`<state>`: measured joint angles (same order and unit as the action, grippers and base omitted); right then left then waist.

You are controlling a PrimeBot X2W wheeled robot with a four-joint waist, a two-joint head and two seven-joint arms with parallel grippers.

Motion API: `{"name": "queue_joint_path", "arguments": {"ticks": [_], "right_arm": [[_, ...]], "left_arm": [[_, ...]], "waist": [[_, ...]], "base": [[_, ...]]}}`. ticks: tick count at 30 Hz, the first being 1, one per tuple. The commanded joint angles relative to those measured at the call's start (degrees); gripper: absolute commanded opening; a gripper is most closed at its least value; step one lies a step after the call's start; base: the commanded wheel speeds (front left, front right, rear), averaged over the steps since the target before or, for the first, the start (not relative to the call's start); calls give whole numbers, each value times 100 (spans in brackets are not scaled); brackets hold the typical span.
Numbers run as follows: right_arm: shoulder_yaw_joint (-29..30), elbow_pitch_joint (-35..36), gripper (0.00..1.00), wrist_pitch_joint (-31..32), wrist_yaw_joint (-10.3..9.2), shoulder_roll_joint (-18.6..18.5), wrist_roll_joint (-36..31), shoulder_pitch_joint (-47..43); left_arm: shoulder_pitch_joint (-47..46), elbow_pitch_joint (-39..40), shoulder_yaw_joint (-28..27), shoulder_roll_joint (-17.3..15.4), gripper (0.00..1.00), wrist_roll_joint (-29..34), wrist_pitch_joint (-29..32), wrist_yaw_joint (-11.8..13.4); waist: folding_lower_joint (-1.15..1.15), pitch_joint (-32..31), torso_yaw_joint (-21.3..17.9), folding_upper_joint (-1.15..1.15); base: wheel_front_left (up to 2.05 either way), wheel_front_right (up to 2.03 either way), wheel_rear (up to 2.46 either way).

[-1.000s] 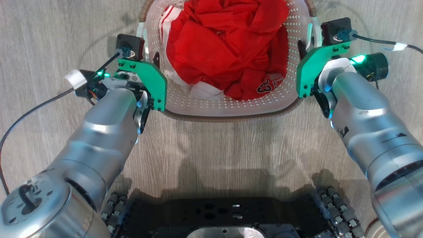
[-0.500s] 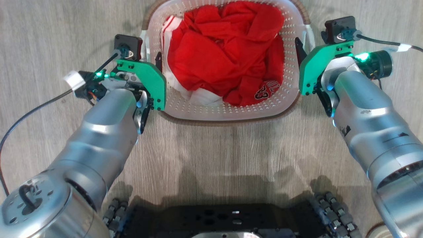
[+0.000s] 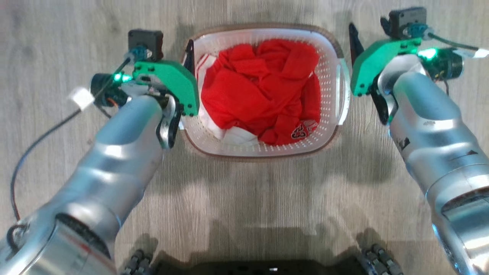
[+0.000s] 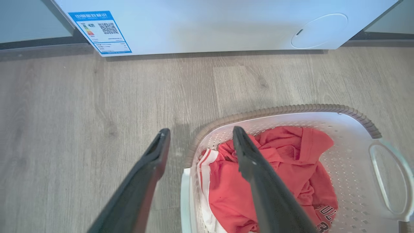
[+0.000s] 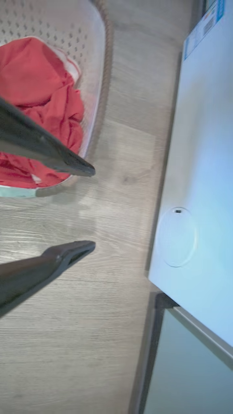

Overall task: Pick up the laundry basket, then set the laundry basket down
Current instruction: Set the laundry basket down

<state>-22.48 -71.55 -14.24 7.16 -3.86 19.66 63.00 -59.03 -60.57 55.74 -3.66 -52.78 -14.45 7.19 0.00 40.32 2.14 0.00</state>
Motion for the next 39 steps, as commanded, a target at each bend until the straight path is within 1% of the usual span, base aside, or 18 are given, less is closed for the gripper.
{"name": "queue_joint_path", "arguments": {"ticks": [1,5,9,10,14,18,21,25,34,39], "right_arm": [[1,171,100,-73,33,98,-66,-195],[355,819,100,-74,33,98,-455,-567],[664,1555,100,-74,33,98,-799,-1093],[796,1911,100,-74,33,98,-910,-1376],[958,2608,100,-75,33,98,-1001,-1959],[1075,3230,100,-75,33,98,-1022,-2538],[1104,3665,100,-75,33,98,-1024,-2983],[1173,4147,100,-75,33,98,-1106,-3550],[1430,5169,100,-75,33,98,-1071,-4736],[1493,5530,100,-75,33,98,-1122,-5166]], "left_arm": [[194,110,-176,-211,100,99,-53,47],[679,788,-852,-378,100,761,-53,191],[1296,1439,-1502,-496,100,1477,-54,282],[1619,1758,-1803,-543,100,1818,-54,318],[2278,2399,-2342,-616,100,2467,-54,403],[2965,3042,-2803,-636,100,2962,-54,450],[3448,3469,-3141,-622,100,3208,-54,458],[4017,3973,-3452,-570,100,3504,-54,427],[5080,4858,-3907,-472,100,3816,-54,241],[5452,5122,-4040,-461,100,3897,-54,223]], "waist": [[0,-210,13,0],[0,-626,16,0],[0,-1100,25,0],[0,-1336,25,0],[0,-1779,35,0],[0,-2194,36,0],[0,-2481,46,0],[0,-2815,61,0],[0,-3468,22,0],[0,-3673,-6,0]], "base": [[0,0,0],[0,0,0],[0,0,0],[0,0,0],[0,0,0],[0,0,0],[0,0,0],[0,0,0],[0,0,0],[0,0,0]]}}
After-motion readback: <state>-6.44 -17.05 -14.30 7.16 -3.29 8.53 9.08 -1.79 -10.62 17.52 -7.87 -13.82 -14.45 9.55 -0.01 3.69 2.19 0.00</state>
